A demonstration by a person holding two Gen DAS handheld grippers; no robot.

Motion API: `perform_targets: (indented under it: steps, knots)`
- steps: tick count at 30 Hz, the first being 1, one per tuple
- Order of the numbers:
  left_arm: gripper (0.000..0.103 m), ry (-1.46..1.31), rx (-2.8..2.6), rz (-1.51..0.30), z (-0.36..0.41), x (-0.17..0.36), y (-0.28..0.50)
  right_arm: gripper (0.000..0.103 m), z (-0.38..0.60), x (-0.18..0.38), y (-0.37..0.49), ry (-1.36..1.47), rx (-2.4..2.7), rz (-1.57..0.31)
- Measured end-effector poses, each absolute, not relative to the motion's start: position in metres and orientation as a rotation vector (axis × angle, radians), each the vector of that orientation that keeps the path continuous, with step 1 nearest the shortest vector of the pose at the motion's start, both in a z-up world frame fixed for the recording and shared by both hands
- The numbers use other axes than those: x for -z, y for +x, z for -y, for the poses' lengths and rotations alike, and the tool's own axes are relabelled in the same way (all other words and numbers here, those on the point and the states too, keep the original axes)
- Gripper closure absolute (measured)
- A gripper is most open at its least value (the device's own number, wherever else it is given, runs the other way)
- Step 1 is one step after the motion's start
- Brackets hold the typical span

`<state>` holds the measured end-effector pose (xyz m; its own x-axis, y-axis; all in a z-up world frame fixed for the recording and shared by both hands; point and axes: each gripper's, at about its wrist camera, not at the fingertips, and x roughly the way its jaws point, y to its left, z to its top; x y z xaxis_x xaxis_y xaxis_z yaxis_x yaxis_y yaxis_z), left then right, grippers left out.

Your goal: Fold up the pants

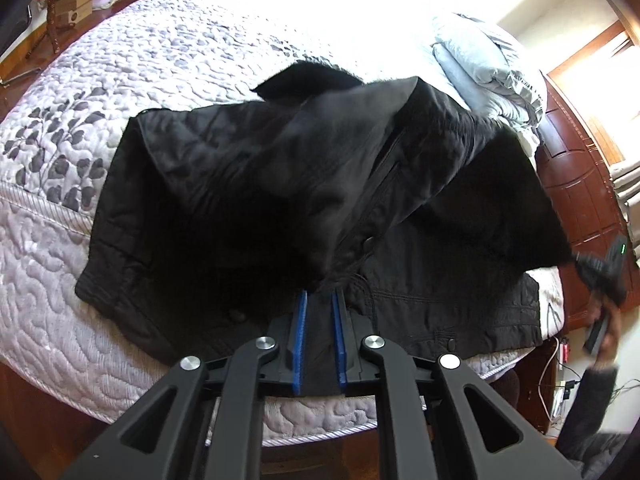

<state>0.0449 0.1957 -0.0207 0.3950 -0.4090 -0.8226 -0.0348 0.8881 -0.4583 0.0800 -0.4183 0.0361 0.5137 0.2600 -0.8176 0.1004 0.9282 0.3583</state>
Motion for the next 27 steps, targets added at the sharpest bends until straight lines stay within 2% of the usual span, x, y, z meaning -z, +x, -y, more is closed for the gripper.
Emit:
perform_targets:
  steps: [5,7,12,15,18,19,21,23,25,27]
  knots:
    - [0.092,-0.436,0.253,-1.113,-0.193,0.004,0.029,0.101,0.427,0.01,0.015,0.456,-0.048,-1.065]
    - [0.081,-0.422,0.249,-1.094,-0.191,-0.005,0.02,0.101,0.43,0.035,0.001,0.461,-0.017,-1.093]
    - [0.063,-0.411,0.237,-1.046,-0.187,-0.029,0.0,0.099,0.431,0.086,-0.018,0.428,0.055,-1.171]
    - [0.059,-0.422,0.24,-1.016,-0.186,-0.04,-0.009,0.087,0.425,0.081,-0.021,0.346,0.069,-1.174]
    - [0.054,-0.441,0.269,-0.974,-0.184,-0.051,-0.014,0.059,0.413,0.055,-0.024,0.175,0.129,-1.125]
    - [0.05,-0.442,0.283,-0.964,-0.179,-0.054,-0.011,0.054,0.408,0.045,-0.024,0.122,0.145,-1.104]
    - [0.045,-0.434,0.296,-0.954,-0.171,-0.057,-0.004,0.054,0.396,0.023,-0.021,0.006,0.18,-1.067]
    - [0.045,-0.424,0.319,-0.955,-0.161,-0.056,0.005,0.053,0.386,0.006,-0.016,-0.081,0.221,-1.024]
    - [0.045,-0.421,0.339,-0.976,-0.149,-0.047,0.016,0.039,0.374,-0.004,-0.009,-0.133,0.176,-0.97]
    - [0.045,-0.445,0.341,-1.004,-0.145,-0.034,0.024,0.039,0.357,-0.004,0.006,-0.183,0.115,-0.951]
